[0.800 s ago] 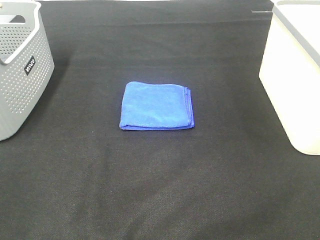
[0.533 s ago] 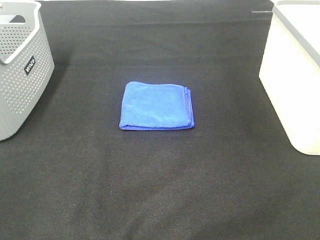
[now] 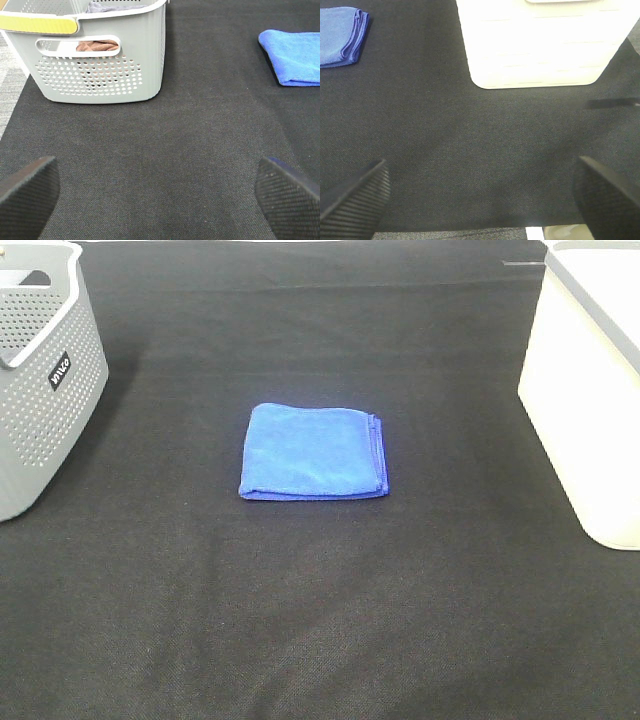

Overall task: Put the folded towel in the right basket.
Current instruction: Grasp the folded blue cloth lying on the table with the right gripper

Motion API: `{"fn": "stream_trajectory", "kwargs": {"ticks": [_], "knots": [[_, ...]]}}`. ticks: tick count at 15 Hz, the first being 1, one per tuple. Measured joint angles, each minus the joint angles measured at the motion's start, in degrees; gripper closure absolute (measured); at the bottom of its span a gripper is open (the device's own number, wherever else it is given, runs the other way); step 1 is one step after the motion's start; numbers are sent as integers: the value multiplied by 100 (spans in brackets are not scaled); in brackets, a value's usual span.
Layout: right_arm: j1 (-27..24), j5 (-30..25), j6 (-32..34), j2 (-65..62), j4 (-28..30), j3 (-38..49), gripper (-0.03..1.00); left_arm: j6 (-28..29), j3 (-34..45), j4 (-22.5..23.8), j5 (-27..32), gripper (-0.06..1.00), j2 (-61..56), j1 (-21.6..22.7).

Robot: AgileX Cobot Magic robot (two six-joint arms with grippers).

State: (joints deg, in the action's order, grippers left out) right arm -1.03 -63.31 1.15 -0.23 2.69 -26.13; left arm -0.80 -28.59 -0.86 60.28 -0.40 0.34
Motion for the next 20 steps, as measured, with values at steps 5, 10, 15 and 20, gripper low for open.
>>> {"fn": "stream_trajectory", "kwargs": {"ticks": [5, 10, 15, 20], "knots": [[0, 0, 0, 0, 0, 0, 0, 0, 0, 0, 0, -4, 0, 0], [0, 0, 0, 0, 0, 0, 0, 0, 0, 0, 0, -4, 0, 0], [0, 0, 0, 0, 0, 0, 0, 0, 0, 0, 0, -4, 0, 0], [0, 0, 0, 0, 0, 0, 0, 0, 0, 0, 0, -4, 0, 0]]}}
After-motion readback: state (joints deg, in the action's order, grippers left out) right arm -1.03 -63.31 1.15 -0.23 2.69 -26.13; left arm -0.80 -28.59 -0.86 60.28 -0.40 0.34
